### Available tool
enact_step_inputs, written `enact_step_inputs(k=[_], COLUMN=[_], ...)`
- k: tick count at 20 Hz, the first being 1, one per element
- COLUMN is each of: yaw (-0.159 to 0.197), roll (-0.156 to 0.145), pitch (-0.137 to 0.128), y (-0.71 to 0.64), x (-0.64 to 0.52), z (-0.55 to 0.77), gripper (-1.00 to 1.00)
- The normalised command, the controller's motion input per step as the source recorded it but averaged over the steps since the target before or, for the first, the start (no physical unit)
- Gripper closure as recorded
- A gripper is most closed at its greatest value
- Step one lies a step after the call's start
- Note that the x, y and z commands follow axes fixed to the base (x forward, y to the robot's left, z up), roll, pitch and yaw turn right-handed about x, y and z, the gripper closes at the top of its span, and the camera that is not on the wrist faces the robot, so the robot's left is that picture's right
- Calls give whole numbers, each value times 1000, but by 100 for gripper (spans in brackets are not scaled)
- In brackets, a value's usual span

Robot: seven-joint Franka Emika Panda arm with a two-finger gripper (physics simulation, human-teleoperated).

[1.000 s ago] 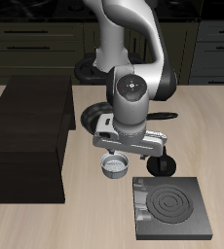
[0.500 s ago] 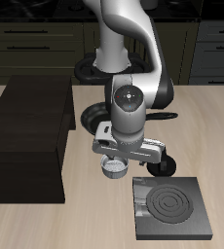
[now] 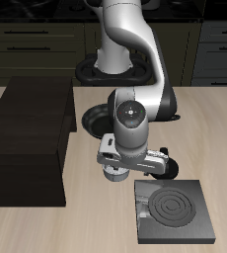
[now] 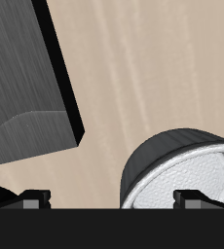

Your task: Place the ramekin on the bottom layer of the wooden shelf

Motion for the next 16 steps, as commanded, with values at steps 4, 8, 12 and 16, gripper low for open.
enact_step_inputs(k=[4,8,12,16], yaw=[-49,-1,30,10], roll=[-18,-3,-30,-43], pitch=[31,20,-26,-19], y=[-190,-77,-181,-227], x=[62,-2,-69,-41], z=[-199,-60,102,119], gripper=[100,100,100,100])
